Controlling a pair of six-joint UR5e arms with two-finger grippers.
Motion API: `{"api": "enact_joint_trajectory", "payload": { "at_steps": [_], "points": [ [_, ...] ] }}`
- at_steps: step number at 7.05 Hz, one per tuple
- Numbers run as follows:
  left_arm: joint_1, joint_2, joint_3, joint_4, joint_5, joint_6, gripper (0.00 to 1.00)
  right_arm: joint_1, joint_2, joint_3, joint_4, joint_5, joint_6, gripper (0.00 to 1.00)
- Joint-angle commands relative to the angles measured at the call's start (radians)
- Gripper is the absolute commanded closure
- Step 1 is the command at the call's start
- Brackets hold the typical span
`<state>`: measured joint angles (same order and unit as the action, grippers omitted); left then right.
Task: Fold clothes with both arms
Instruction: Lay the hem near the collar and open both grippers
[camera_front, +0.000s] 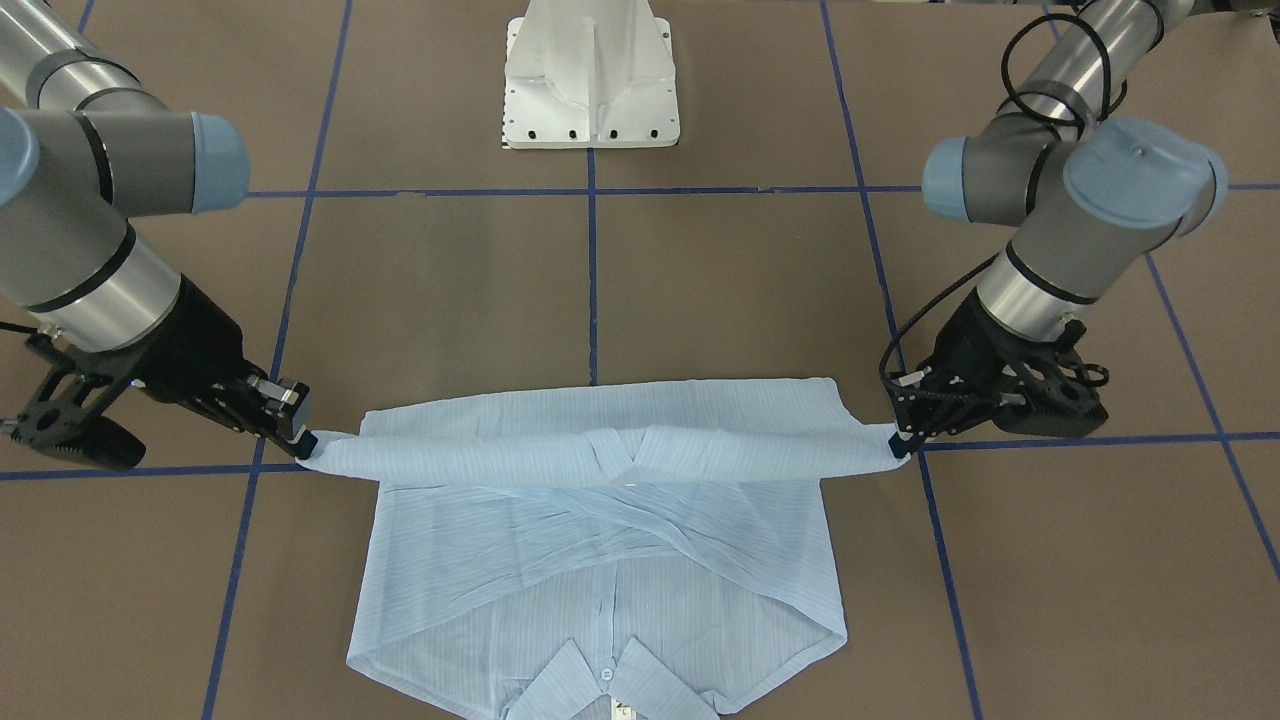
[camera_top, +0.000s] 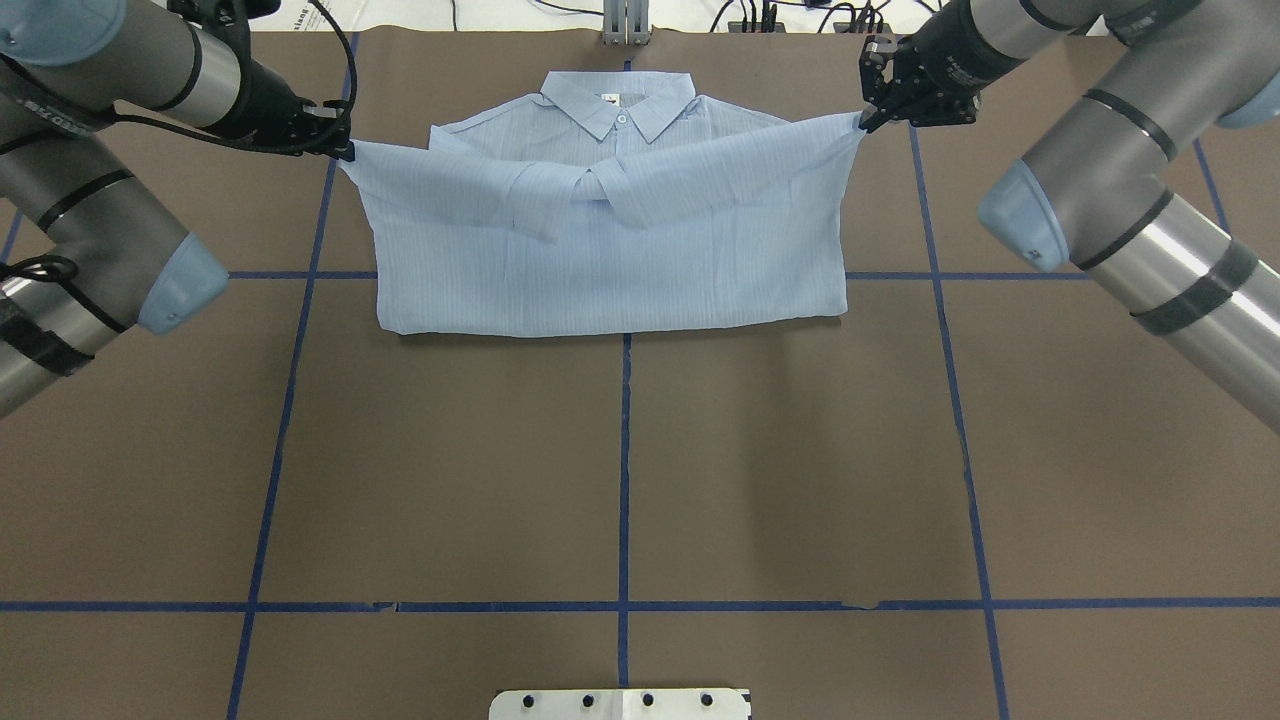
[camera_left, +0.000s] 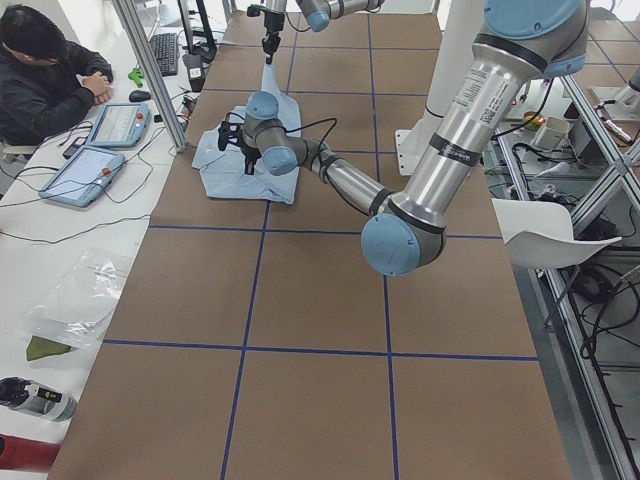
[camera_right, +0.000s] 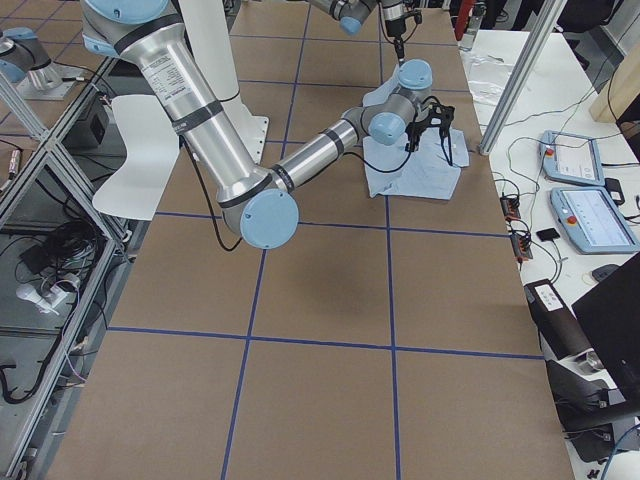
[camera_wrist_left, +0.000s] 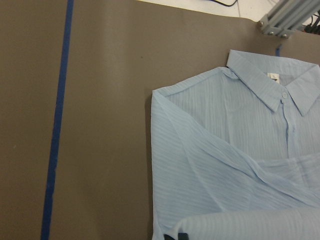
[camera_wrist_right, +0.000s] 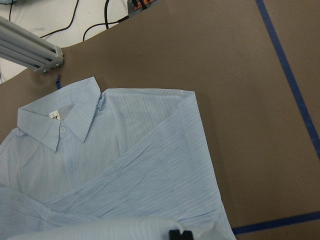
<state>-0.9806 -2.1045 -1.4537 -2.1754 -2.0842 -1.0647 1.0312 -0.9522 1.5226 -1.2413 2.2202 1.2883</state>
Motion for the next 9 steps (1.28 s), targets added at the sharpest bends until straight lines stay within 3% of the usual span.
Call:
{"api": "enact_joint_trajectory", "payload": {
  "at_steps": [1,3,6,9],
  "points": [
    [-0.009,-0.118,0.2,-0.093,-0.002,-0.004,1.0,0.006,0.099,-0.178,0.012,0.001,-0.012,1.0],
    [-0.007,-0.207,0.387,-0.209,-0.001,-0.004,1.0,0.003,0.105,-0.306,0.162,-0.001,-0.012,1.0],
    [-0.003,-0.221,0.456,-0.259,0.01,-0.003,1.0,-0.02,0.105,-0.326,0.161,-0.001,-0.012,1.0],
    [0.008,-0.224,0.454,-0.262,0.01,-0.001,1.0,-0.033,0.11,-0.329,0.166,-0.008,-0.012,1.0]
  ]
}}
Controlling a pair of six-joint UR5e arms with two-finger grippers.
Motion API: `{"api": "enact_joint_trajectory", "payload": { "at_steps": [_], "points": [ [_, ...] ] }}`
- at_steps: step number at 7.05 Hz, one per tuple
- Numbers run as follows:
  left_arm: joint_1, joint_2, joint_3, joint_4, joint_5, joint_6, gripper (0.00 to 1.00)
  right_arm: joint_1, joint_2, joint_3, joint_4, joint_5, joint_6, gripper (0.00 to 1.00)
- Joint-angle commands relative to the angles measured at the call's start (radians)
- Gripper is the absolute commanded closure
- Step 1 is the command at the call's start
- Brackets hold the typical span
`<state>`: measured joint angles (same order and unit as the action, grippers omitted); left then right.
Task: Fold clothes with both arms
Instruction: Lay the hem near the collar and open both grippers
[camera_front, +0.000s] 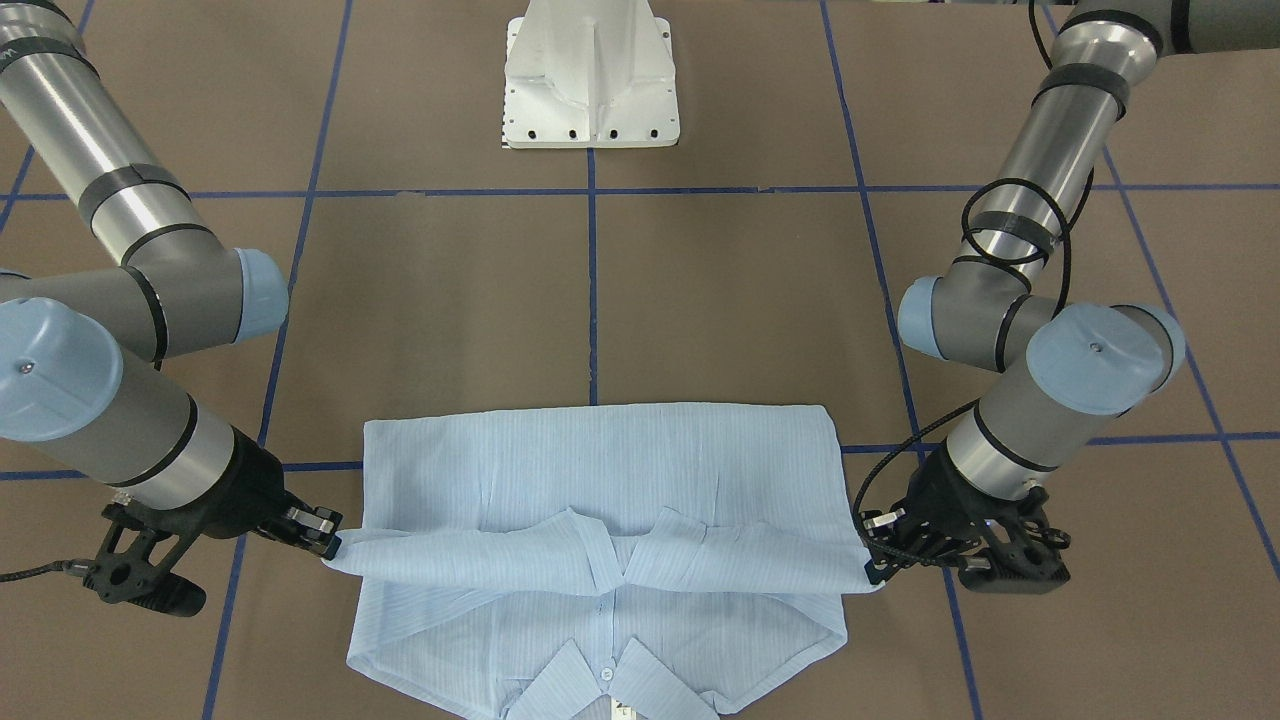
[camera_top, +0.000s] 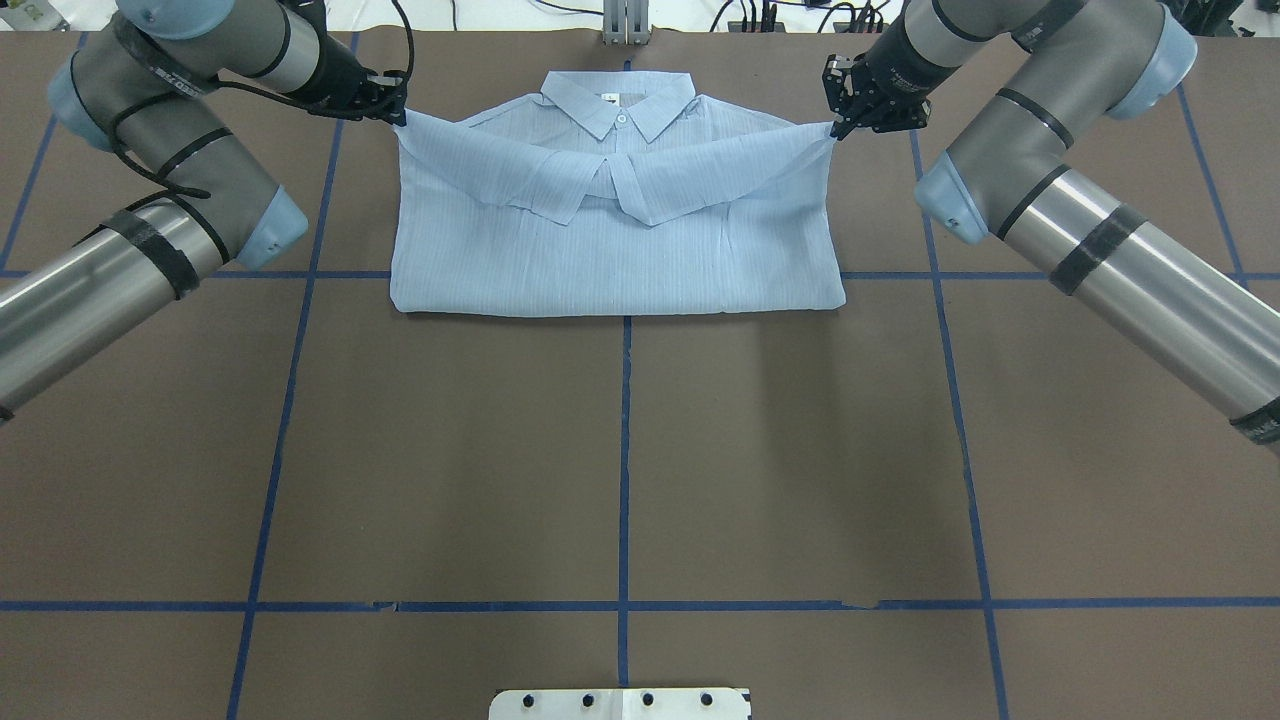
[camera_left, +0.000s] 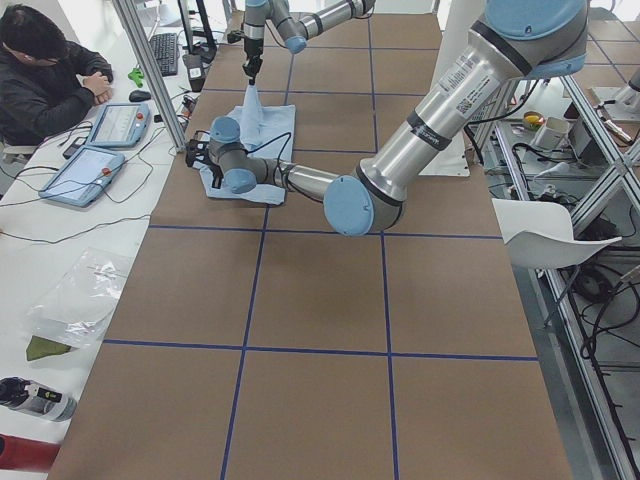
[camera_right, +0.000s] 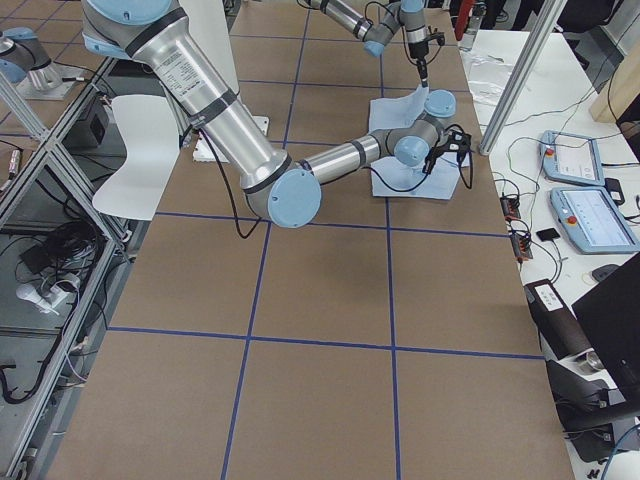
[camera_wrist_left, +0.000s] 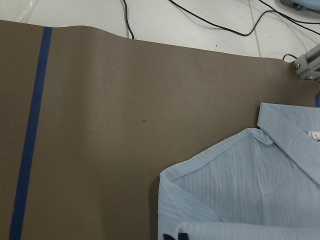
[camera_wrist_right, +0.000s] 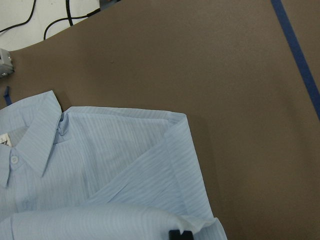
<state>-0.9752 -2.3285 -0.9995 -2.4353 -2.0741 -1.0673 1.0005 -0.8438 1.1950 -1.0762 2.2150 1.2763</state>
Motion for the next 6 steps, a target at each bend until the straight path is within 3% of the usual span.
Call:
{"api": "enact_joint_trajectory", "payload": {
  "at_steps": [1,2,3,6],
  "points": [
    [0.003,0.001,0.001,-0.001,0.0,0.001,0.69,-0.002,0.002,-0.005,0.001,-0.006,-0.002,0.38],
    [0.003,0.005,-0.002,-0.001,0.0,0.001,0.11,-0.003,0.008,-0.005,-0.001,-0.012,-0.002,0.0],
    [0.0,0.011,-0.005,-0.002,0.0,0.003,0.01,-0.003,0.009,-0.008,-0.001,-0.011,-0.002,0.0],
    [-0.003,0.054,-0.054,-0.004,0.0,-0.002,0.01,-0.006,0.012,-0.02,-0.001,-0.008,0.0,0.0]
  ]
}}
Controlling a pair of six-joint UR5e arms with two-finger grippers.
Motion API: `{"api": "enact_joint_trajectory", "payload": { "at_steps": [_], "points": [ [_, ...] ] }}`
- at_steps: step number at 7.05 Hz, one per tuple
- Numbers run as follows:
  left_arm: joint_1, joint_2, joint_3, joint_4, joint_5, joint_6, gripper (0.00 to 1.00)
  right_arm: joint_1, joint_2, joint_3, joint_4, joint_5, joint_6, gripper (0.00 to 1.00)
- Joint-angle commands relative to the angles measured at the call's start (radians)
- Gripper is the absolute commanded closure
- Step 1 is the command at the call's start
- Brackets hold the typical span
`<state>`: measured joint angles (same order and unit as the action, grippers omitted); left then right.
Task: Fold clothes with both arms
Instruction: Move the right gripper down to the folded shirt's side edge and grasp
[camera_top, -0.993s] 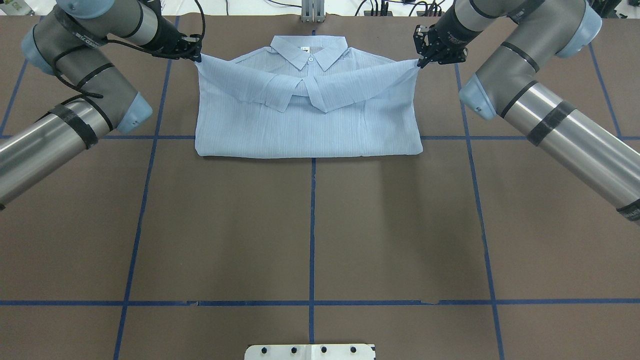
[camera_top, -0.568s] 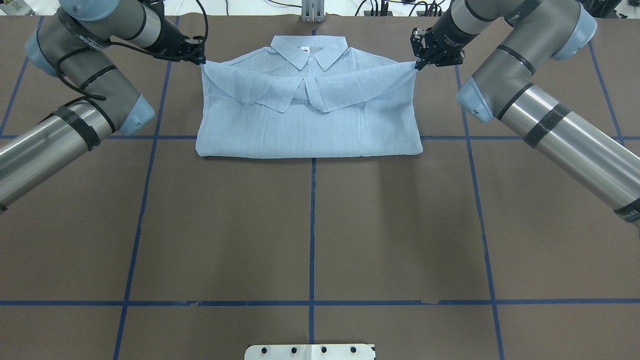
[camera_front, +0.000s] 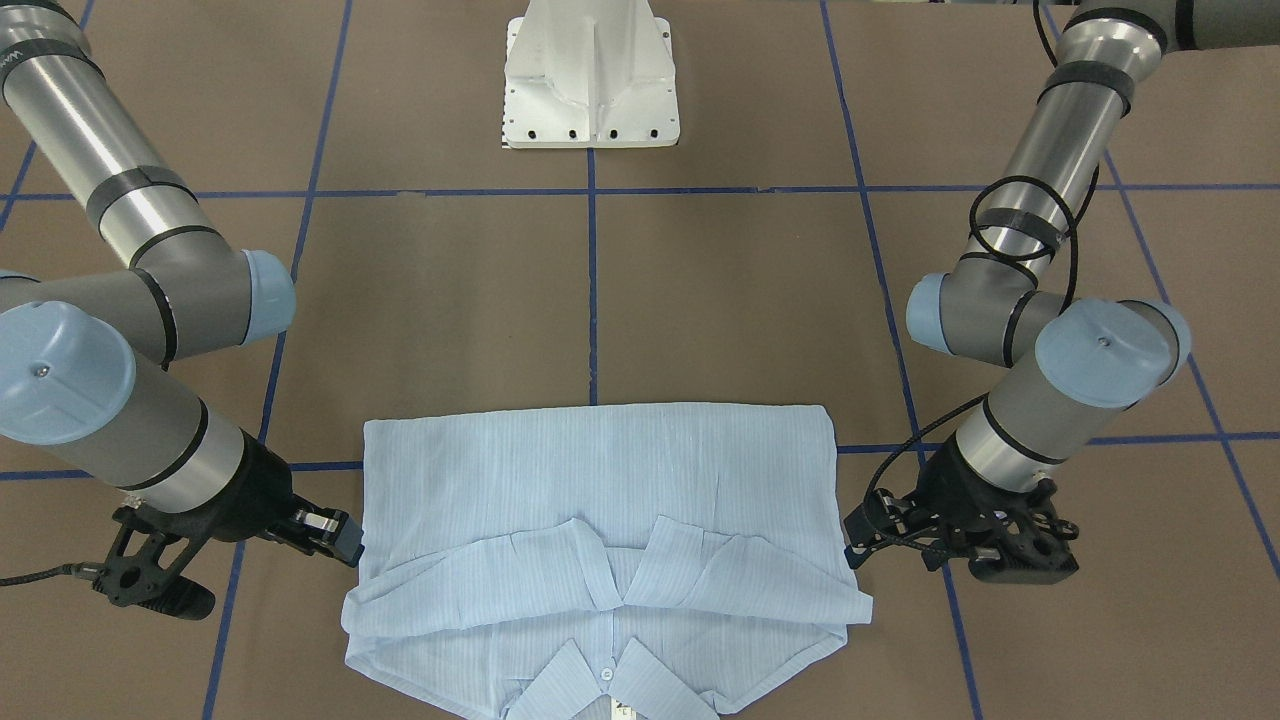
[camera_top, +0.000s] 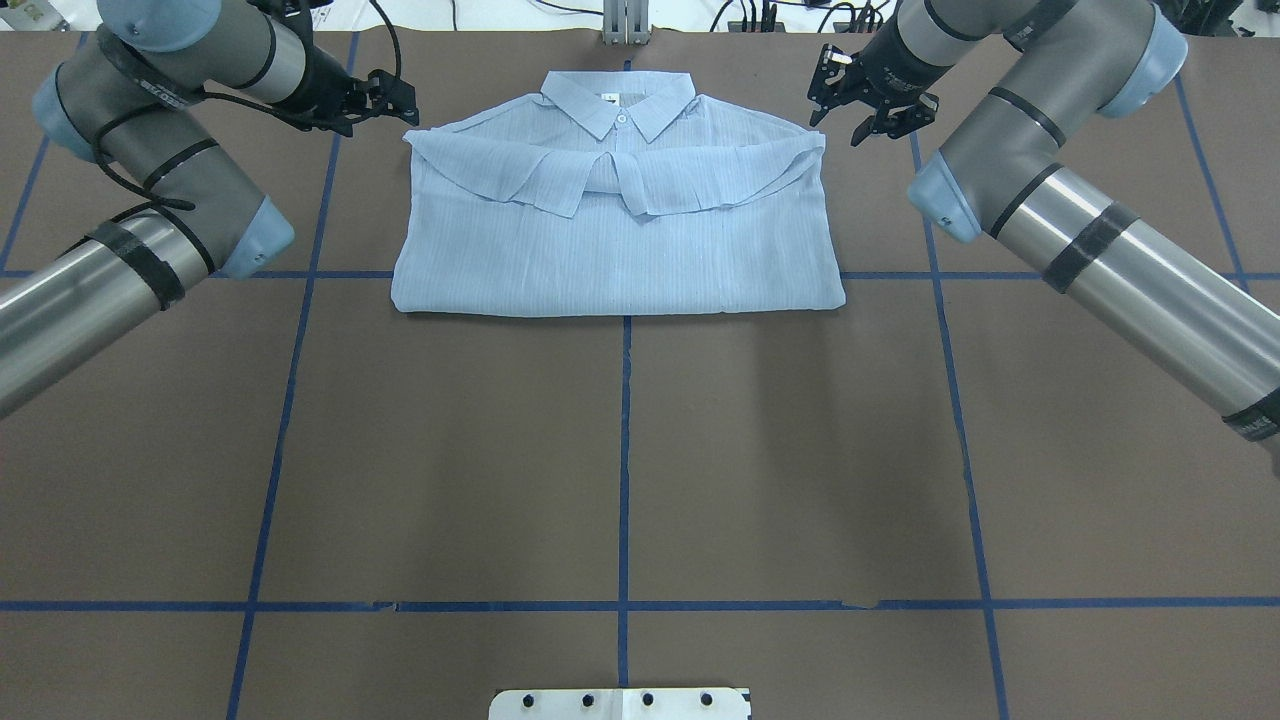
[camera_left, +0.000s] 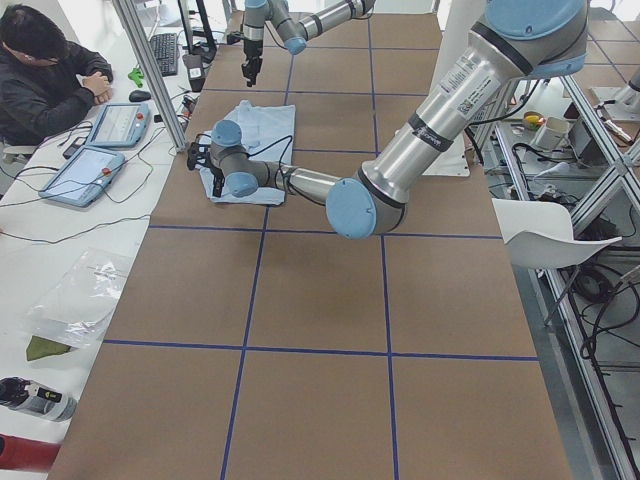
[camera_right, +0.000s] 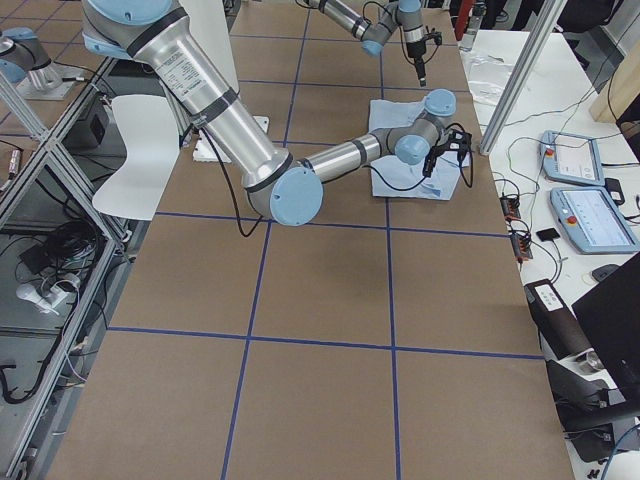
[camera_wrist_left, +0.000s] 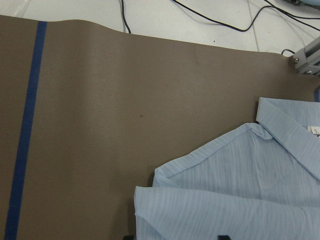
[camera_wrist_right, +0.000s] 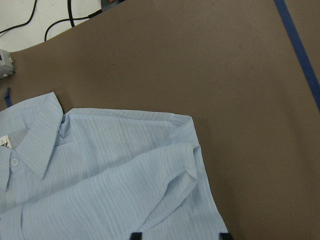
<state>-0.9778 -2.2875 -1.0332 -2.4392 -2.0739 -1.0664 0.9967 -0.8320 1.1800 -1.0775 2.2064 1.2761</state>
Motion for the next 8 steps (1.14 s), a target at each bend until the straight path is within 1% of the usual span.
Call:
{"api": "enact_joint_trajectory", "payload": {
  "at_steps": [1,2,3,4,6,8],
  "points": [
    [-0.004,0.014,-0.043,0.002,-0.002,-0.004,0.01,-0.036,-0.018,0.025,0.004,-0.001,0.002,0.0],
    [-0.002,0.031,-0.074,0.006,-0.003,-0.024,0.01,-0.085,-0.056,0.079,0.004,-0.004,0.02,0.0],
    [-0.002,0.04,-0.097,0.011,-0.006,-0.049,0.01,-0.122,-0.131,0.152,0.002,-0.007,0.02,0.0],
    [-0.002,0.045,-0.111,0.014,-0.008,-0.05,0.01,-0.134,-0.189,0.203,0.002,-0.005,0.019,0.0],
    [-0.002,0.048,-0.123,0.014,-0.008,-0.062,0.01,-0.157,-0.223,0.207,-0.001,-0.007,0.014,0.01],
    [-0.002,0.049,-0.125,0.014,-0.008,-0.076,0.02,-0.173,-0.219,0.187,-0.007,-0.022,0.002,0.02]
  ]
}}
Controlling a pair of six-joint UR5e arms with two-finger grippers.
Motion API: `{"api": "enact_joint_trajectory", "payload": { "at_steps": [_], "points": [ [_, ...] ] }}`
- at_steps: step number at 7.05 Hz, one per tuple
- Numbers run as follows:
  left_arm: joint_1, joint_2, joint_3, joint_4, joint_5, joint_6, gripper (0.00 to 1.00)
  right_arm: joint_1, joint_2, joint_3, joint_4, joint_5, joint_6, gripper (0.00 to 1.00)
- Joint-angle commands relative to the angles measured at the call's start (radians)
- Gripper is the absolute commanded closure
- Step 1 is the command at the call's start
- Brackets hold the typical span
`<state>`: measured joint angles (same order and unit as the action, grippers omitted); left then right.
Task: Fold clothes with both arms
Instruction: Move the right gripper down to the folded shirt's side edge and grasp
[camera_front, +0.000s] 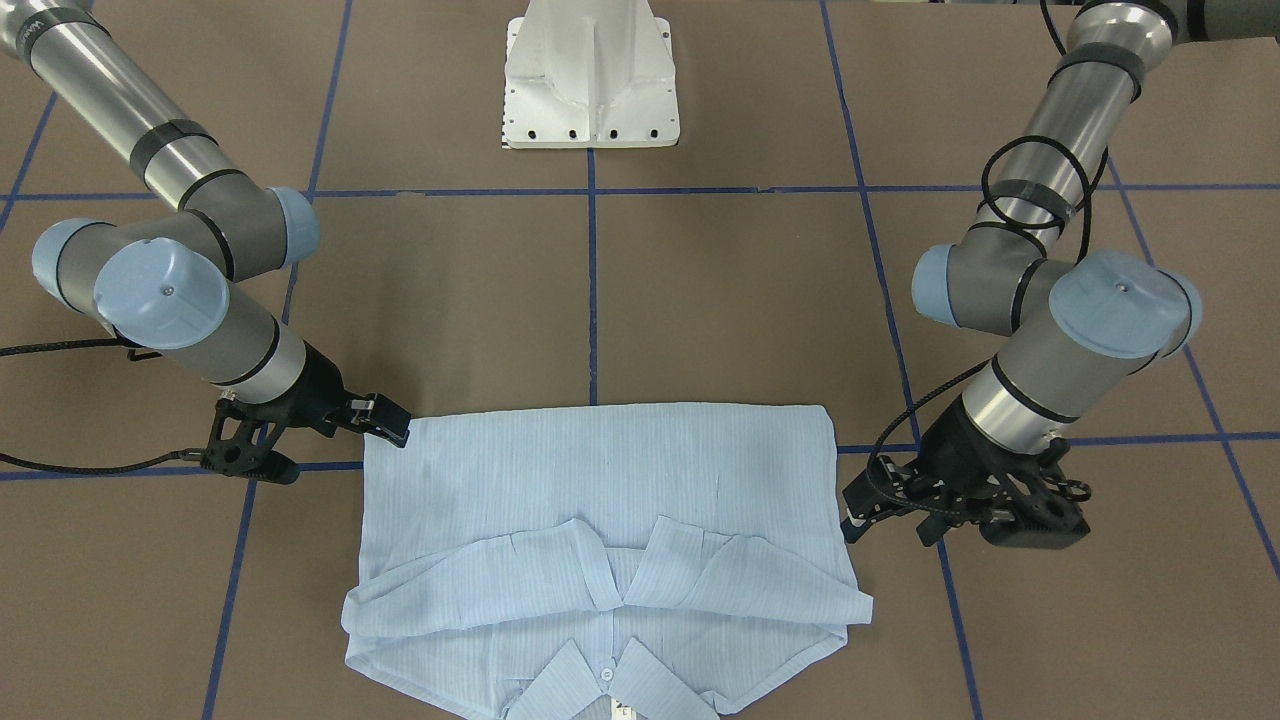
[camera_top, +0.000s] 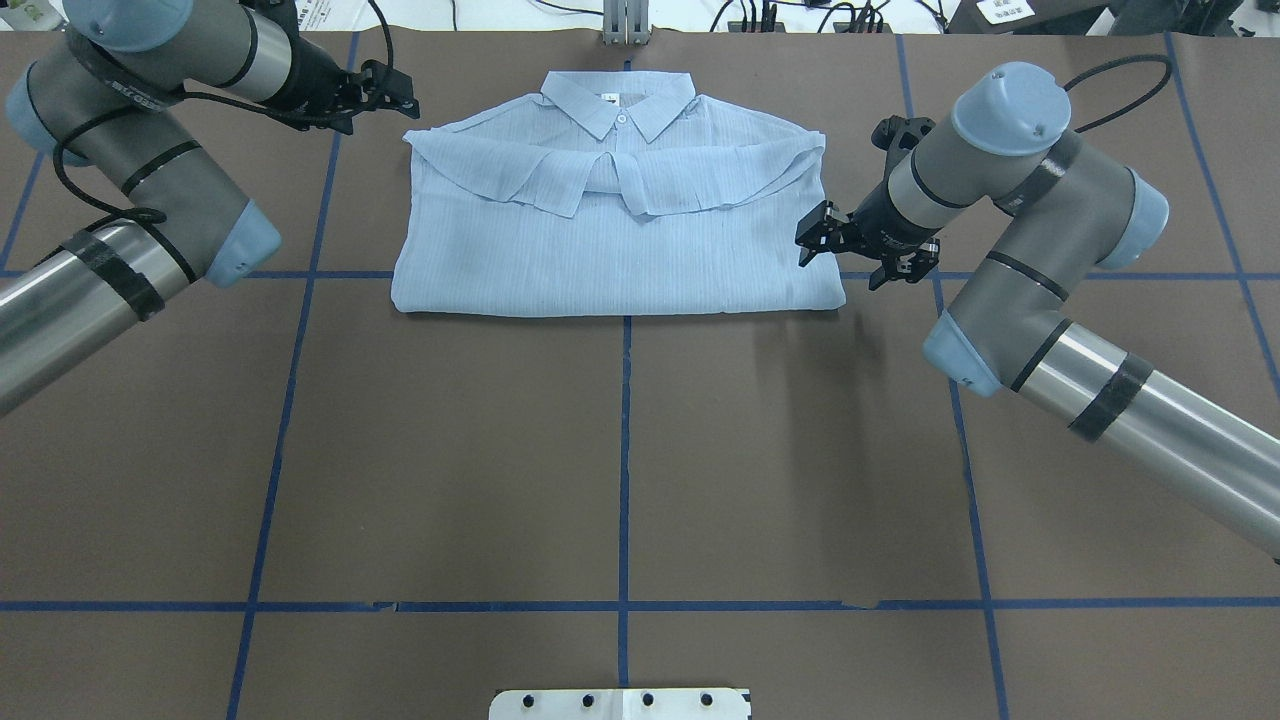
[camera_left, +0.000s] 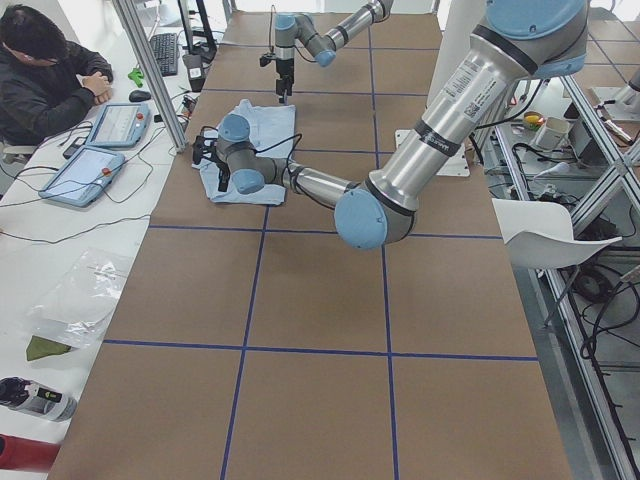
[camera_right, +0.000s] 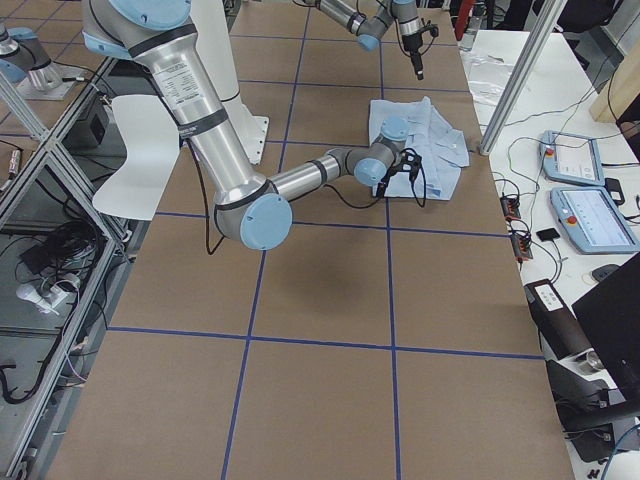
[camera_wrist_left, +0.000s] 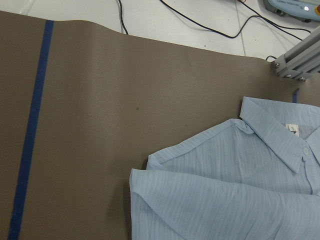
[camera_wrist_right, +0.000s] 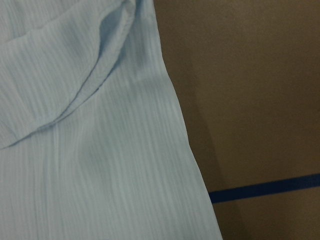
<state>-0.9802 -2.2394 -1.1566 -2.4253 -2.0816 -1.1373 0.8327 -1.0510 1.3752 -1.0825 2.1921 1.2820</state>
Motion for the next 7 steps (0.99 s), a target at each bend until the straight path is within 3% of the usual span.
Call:
{"api": "enact_joint_trajectory", "payload": {
  "at_steps": [1,2,4,5,7],
  "points": [
    [0.0,0.01,-0.002,-0.006,-0.002,-0.004,0.02,-0.015,0.011,-0.015,-0.007,-0.017,-0.003,0.07],
    [0.0,0.011,-0.003,-0.006,-0.002,-0.004,0.03,-0.015,0.012,-0.016,-0.005,-0.049,-0.003,0.17],
    [0.002,0.017,-0.003,-0.009,0.0,-0.002,0.03,-0.02,0.016,-0.039,0.003,-0.069,-0.003,0.2],
    [0.002,0.018,-0.003,-0.009,0.0,-0.002,0.03,-0.021,0.016,-0.041,0.004,-0.068,-0.003,0.3],
    [0.0,0.018,-0.003,-0.008,0.0,-0.002,0.04,-0.027,0.017,-0.038,0.009,-0.066,-0.001,0.74]
  ]
}}
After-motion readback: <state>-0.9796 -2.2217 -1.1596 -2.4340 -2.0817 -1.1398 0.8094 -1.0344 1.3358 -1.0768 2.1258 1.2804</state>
